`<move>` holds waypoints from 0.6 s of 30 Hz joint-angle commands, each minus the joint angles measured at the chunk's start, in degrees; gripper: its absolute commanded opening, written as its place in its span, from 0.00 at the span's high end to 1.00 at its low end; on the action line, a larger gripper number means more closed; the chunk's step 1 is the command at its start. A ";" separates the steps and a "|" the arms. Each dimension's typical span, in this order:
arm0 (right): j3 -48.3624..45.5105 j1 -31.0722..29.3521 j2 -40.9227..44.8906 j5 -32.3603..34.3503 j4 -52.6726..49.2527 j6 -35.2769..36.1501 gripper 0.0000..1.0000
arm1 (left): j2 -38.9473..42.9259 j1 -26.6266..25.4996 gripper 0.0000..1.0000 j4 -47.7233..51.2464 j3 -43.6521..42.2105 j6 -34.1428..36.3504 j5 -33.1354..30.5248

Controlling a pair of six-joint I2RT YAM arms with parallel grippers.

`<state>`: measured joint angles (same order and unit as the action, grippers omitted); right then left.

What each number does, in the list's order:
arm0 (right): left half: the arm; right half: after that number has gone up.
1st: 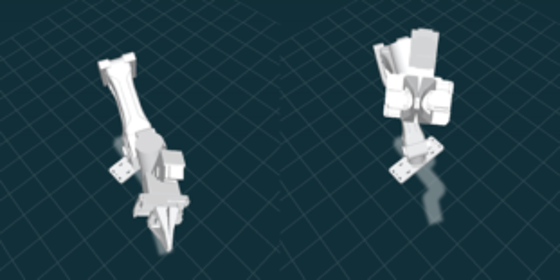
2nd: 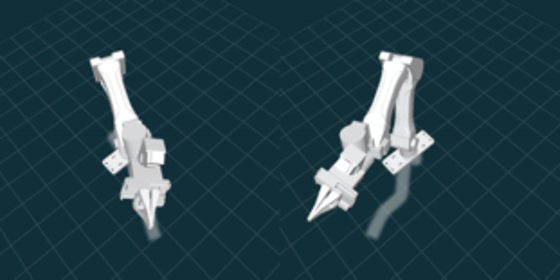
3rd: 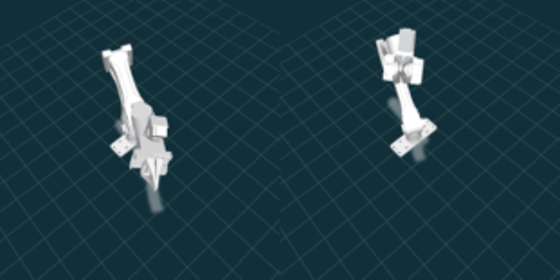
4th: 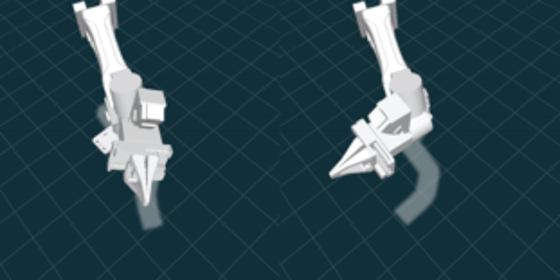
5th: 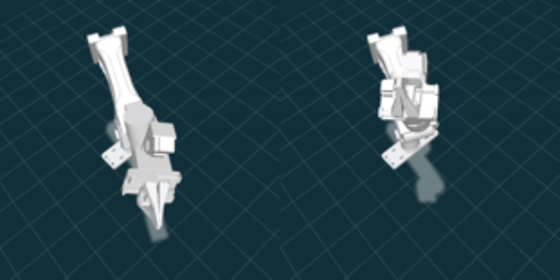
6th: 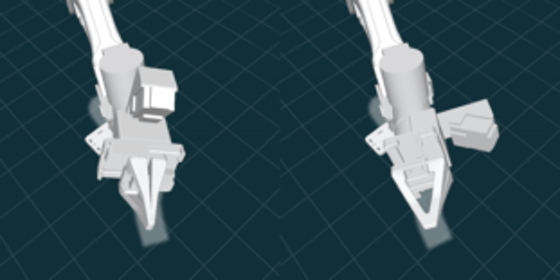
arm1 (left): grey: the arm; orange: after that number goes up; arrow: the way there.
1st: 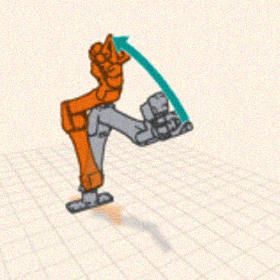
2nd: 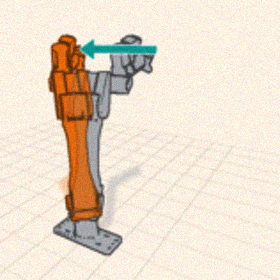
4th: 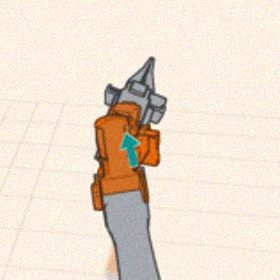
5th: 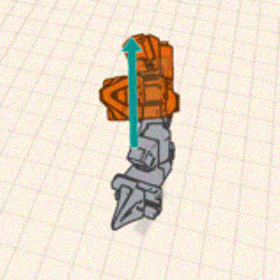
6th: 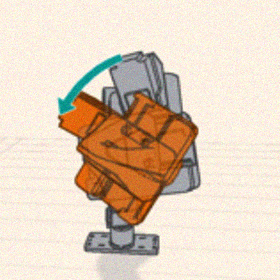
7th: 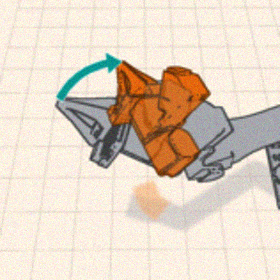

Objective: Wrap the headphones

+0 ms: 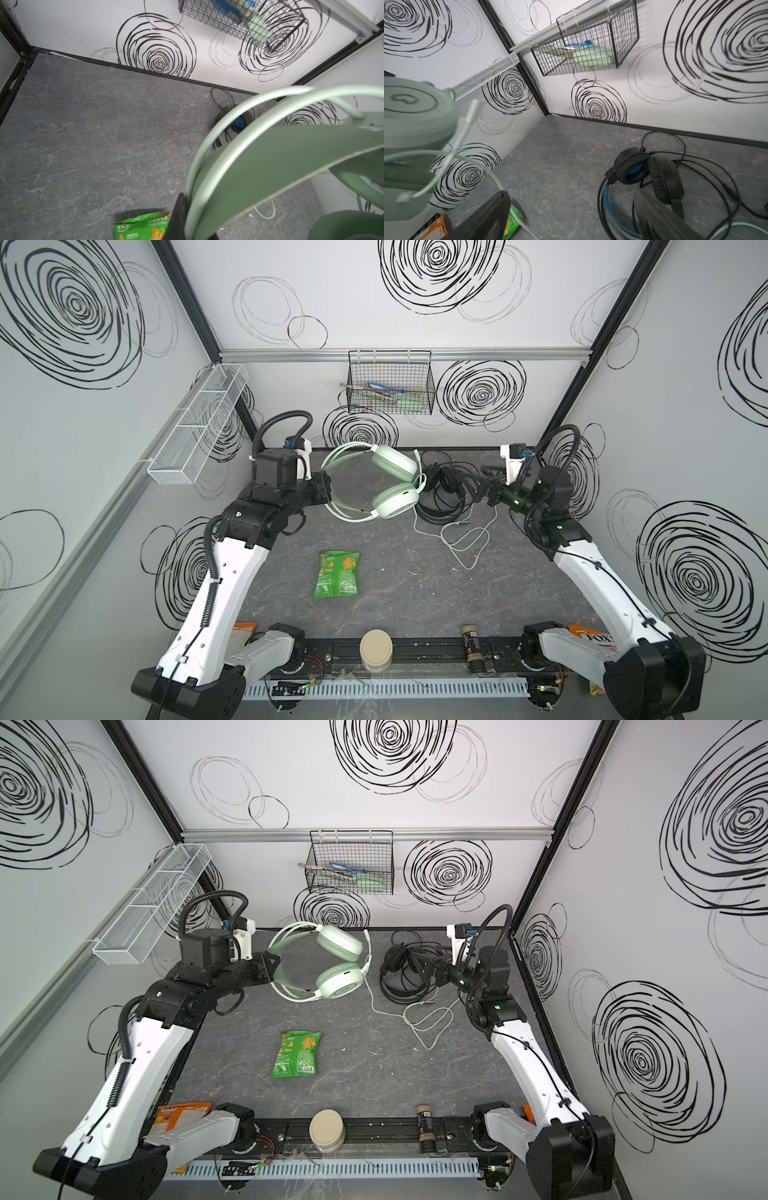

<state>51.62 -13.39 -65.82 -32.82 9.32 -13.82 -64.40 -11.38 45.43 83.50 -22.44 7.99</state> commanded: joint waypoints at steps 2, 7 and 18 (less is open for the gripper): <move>1.65 -3.90 -1.85 -6.62 1.08 2.00 0.03 | 0.79 1.09 1.00 0.41 7.17 -2.46 2.82; -3.36 -8.11 -0.14 -7.69 2.64 0.76 0.03 | -0.30 1.09 1.00 2.53 11.03 -3.27 5.23; -3.44 -14.17 -4.12 -10.13 5.78 0.11 0.03 | -3.19 0.96 1.00 1.17 15.09 -8.68 13.45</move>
<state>48.05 -27.27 -70.59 -41.74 12.56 -14.31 -67.37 -10.70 50.85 94.59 -27.99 17.23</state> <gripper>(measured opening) 0.975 0.104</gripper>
